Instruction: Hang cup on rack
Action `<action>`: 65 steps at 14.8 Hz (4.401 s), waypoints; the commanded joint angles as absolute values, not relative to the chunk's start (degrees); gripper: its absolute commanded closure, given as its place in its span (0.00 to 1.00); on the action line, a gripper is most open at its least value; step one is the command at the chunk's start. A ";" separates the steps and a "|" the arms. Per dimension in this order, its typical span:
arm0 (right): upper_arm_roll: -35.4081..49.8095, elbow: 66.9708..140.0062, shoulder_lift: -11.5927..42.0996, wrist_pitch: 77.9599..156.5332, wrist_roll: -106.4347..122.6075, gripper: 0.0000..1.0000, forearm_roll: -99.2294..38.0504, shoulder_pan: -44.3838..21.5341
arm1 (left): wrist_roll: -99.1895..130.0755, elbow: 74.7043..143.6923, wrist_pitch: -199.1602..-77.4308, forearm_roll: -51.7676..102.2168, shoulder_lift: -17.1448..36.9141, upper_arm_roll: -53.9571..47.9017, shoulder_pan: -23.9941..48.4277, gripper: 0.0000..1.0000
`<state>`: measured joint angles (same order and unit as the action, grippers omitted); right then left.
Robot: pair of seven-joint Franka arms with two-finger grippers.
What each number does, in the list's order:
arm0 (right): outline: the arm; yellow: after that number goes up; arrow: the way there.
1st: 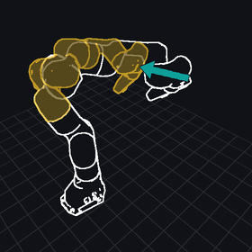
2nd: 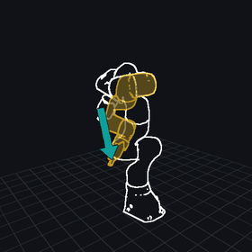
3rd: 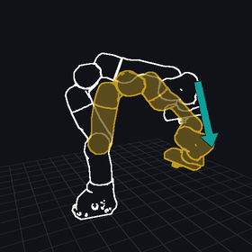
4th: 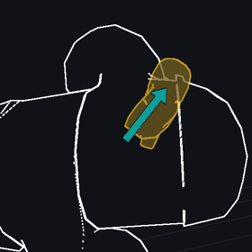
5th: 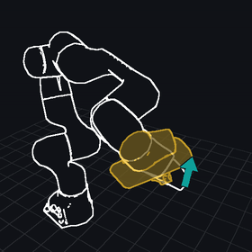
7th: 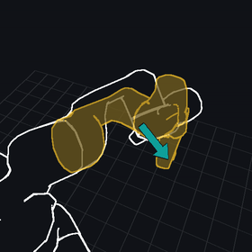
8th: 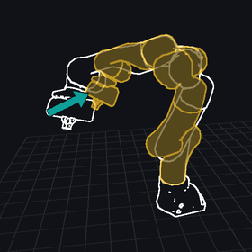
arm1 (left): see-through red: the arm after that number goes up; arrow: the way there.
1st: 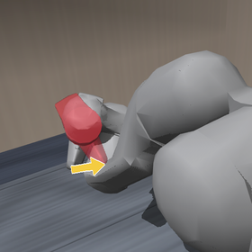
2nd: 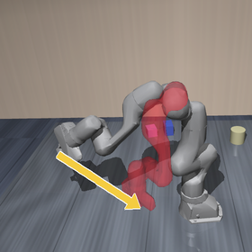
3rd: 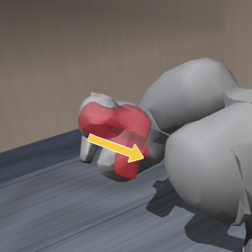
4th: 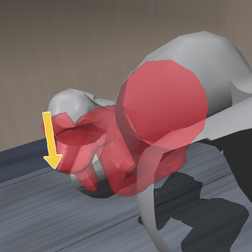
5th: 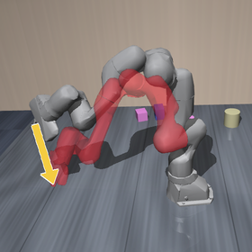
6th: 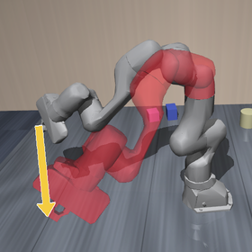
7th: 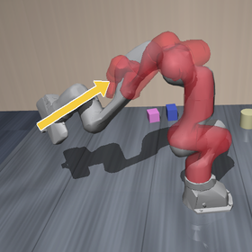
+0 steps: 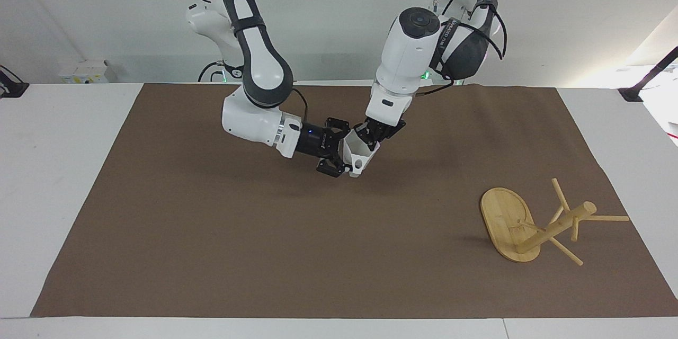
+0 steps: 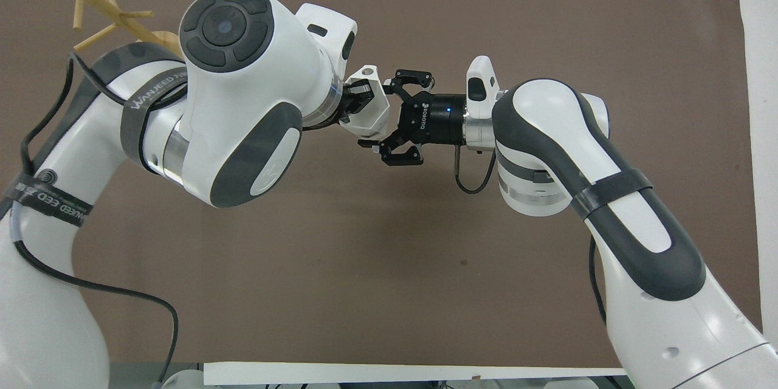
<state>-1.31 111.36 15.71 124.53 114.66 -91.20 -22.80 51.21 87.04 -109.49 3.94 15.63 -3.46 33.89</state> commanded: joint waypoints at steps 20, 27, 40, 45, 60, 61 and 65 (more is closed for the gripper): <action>-1.67 90.12 5.89 94.97 51.41 0.01 -4.50 3.96 | 50.53 133.06 -189.89 3.25 6.75 -3.25 14.60 1.00; -6.67 82.61 0.45 74.72 19.61 0.01 4.31 -2.72 | 52.82 134.30 -200.21 3.08 10.11 -3.34 9.50 1.00; -7.03 88.51 -2.20 76.64 11.78 0.01 3.43 -2.02 | 52.73 133.68 -199.60 2.46 13.36 -3.16 4.84 1.00; -7.03 88.33 -2.11 76.82 10.28 0.01 3.52 -2.02 | 51.94 133.42 -198.55 2.64 13.10 -2.99 4.39 0.71; -7.03 88.33 -2.20 76.82 10.63 0.01 3.52 -2.11 | 27.89 115.16 -109.82 -2.29 -9.93 -2.99 4.31 0.01; -7.03 88.33 -2.11 76.82 10.63 0.01 3.52 -2.11 | 23.34 112.70 -105.08 -2.29 -9.76 -2.90 4.31 0.01; -7.03 88.33 -2.11 76.82 10.46 0.01 3.52 -2.02 | 11.18 102.68 -91.95 1.64 -5.55 -2.90 1.06 0.00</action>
